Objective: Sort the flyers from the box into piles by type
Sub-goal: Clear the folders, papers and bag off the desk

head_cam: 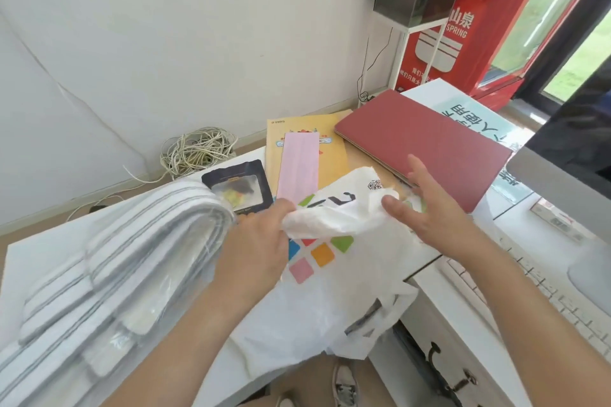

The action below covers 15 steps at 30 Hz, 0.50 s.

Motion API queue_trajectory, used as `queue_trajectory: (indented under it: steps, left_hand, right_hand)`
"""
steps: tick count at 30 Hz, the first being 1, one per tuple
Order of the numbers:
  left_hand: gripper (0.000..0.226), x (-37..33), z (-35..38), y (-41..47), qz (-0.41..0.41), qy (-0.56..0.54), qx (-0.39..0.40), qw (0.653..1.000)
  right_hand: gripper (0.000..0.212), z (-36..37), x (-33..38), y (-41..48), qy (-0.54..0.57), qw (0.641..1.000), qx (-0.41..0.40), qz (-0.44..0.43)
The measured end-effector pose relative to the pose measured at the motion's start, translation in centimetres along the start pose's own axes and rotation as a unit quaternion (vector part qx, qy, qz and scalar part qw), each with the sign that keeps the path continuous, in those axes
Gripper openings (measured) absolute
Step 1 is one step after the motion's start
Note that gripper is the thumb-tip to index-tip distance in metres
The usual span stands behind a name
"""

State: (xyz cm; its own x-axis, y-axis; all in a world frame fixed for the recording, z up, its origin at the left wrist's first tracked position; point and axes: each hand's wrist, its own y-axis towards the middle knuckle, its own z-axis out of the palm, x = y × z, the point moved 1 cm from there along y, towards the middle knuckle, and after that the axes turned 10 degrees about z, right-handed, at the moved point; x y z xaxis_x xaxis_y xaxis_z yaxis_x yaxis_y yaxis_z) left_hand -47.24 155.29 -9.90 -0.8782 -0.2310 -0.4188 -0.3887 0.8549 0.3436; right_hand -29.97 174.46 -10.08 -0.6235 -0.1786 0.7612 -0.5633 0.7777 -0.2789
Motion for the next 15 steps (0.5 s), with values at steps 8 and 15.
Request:
queue_trajectory:
  steps: [8,15]
  left_hand:
    - [0.072,-2.6,-0.9,3.4,0.031,0.211,-0.014,0.977]
    - [0.055,-4.4,7.3,2.2,-0.034,0.196,0.487,0.851]
  right_hand:
    - [0.081,-2.6,-2.8,6.5,-0.195,0.975,0.083,0.071]
    - [0.060,-3.2,-4.0,10.5,-0.366,0.926,-0.064,0.061]
